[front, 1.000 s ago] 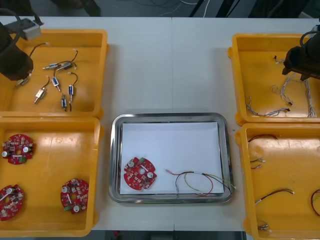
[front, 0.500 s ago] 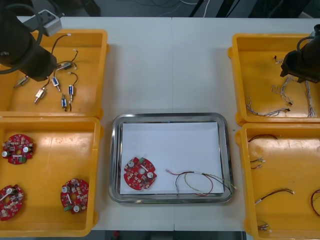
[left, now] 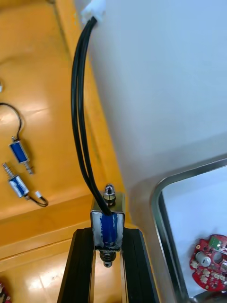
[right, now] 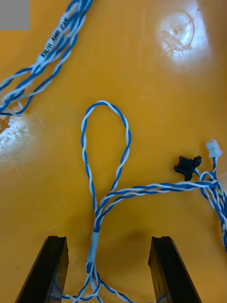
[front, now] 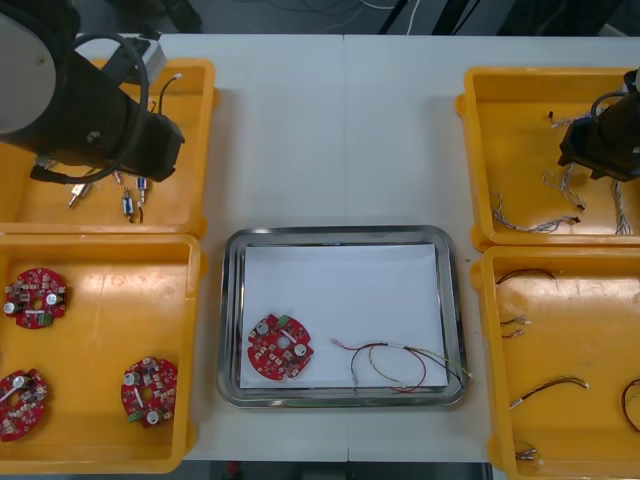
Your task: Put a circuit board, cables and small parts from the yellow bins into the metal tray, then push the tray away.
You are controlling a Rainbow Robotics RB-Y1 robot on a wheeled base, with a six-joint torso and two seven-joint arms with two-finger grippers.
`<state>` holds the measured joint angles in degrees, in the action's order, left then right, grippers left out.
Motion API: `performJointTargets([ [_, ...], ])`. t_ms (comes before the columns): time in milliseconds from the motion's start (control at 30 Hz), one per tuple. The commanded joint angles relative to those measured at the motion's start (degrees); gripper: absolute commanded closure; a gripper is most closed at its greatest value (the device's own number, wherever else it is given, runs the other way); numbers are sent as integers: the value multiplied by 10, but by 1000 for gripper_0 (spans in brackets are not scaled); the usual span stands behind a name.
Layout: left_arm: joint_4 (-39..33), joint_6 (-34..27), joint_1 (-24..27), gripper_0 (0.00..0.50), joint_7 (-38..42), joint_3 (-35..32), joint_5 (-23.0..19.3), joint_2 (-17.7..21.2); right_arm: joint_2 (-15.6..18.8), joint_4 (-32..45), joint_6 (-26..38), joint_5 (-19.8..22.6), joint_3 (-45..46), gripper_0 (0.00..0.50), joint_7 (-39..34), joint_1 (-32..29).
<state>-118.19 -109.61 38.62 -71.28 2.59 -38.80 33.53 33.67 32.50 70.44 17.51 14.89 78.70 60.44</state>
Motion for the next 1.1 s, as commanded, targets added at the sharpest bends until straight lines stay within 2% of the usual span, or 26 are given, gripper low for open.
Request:
performJointTargets([
  [33,-32,-4,-1,500,69,57,22,-26,10,3,-7,5,16,0,-28,29],
  [533,-34,-4,11,500,218,203,21,-39,-14,-22,-29,-3,24,0,-57,28],
  [733,-24,-4,17,500,245,249,22,-39,-19,-36,-43,-3,23,0,-58,28],
  [900,11,-4,30,500,254,284,26,-48,-21,-36,-44,-3,20,0,-57,24],
  [967,26,-4,32,500,257,295,31,-51,-21,-36,-46,-3,19,152,-54,21],
  [1000,41,-4,33,500,258,305,35,-55,-21,-35,-46,-2,18,452,-51,19],
  [1033,41,-4,33,500,258,305,35,-55,-21,-35,-46,-2,18,452,-51,19],
  [1067,55,1,34,500,259,315,41,-58,-21,-35,-47,-1,17,500,-51,19],
  [1100,60,6,35,500,259,320,43,-59,-22,-36,-47,-1,16,500,-51,19],
])
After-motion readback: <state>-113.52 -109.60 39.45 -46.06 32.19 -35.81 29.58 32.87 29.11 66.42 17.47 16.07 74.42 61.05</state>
